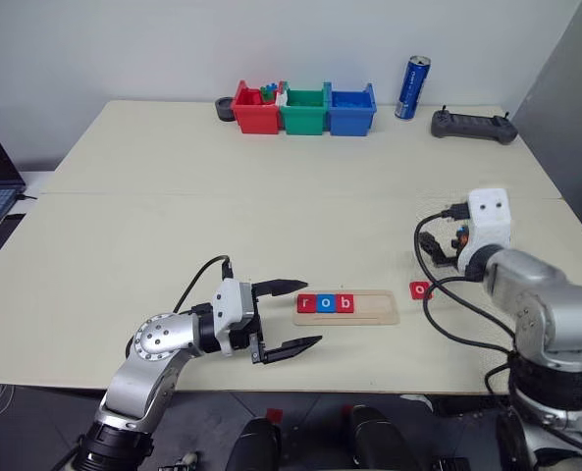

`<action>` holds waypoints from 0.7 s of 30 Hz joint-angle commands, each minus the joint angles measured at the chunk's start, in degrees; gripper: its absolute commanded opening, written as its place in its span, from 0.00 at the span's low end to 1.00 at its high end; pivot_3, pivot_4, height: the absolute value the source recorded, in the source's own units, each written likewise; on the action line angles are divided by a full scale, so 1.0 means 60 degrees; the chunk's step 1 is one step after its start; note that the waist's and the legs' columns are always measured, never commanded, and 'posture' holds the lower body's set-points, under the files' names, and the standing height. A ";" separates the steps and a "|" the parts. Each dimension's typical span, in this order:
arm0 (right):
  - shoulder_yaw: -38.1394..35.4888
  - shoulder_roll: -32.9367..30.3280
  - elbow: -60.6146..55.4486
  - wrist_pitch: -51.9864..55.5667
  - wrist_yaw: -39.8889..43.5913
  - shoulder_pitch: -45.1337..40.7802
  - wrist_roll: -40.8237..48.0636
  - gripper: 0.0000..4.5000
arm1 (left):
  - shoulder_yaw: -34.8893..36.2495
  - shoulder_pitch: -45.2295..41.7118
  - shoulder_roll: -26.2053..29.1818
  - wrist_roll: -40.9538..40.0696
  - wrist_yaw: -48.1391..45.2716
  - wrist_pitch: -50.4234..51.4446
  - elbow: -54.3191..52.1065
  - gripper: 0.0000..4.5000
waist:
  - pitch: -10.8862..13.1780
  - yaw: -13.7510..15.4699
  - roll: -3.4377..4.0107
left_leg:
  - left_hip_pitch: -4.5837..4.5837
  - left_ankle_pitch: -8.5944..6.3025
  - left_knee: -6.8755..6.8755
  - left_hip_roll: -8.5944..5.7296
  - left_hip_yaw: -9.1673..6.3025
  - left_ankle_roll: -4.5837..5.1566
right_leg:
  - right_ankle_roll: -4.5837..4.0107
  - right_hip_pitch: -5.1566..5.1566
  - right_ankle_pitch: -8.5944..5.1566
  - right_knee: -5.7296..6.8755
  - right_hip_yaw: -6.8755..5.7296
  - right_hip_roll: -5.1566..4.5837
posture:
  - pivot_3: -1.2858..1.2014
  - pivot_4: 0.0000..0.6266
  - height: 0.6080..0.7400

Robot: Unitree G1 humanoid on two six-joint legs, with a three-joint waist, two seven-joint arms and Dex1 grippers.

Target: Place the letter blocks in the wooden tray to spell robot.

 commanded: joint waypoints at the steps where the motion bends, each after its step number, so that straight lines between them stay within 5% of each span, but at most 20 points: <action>1: 0.0432 -0.1272 0.0347 -0.3312 0.3303 0.0870 0.0636 0.99 | 0.0023 -0.0078 -0.0018 -0.0040 -0.0007 -0.0177 -0.0182 1.00 | 0.0002 0.0016 -0.0004 | -0.0003 -0.0001 0.0001 0.0000 -0.0003 0.0001 | 0.0001 0.0002 -0.0001 -0.0001 -0.0005 -0.0001 | 0.52 0.24 1.00; 7: 0.0640 -0.2878 0.3262 -0.7603 0.6697 0.1712 0.0421 0.99 | 0.0023 -0.0272 -0.0047 -0.0038 -0.0023 -0.0141 -0.0075 1.00 | 0.0010 -0.0007 -0.0017 | -0.0001 -0.0006 0.0010 -0.0004 0.0013 0.0010 | 0.0007 0.0008 0.0002 -0.0006 0.0005 -0.0009 | 0.52 0.24 1.00; 21: 0.1735 -0.2787 0.7122 -1.0052 0.8142 0.0694 -0.0339 0.99 | 0.0133 -0.0294 0.0062 -0.0021 0.0073 -0.0091 -0.0141 1.00 | 0.0014 -0.0035 -0.0021 | 0.0017 -0.0005 0.0013 0.0000 0.0014 0.0008 | 0.0003 0.0011 0.0003 0.0010 0.0011 -0.0003 | 0.52 0.24 1.00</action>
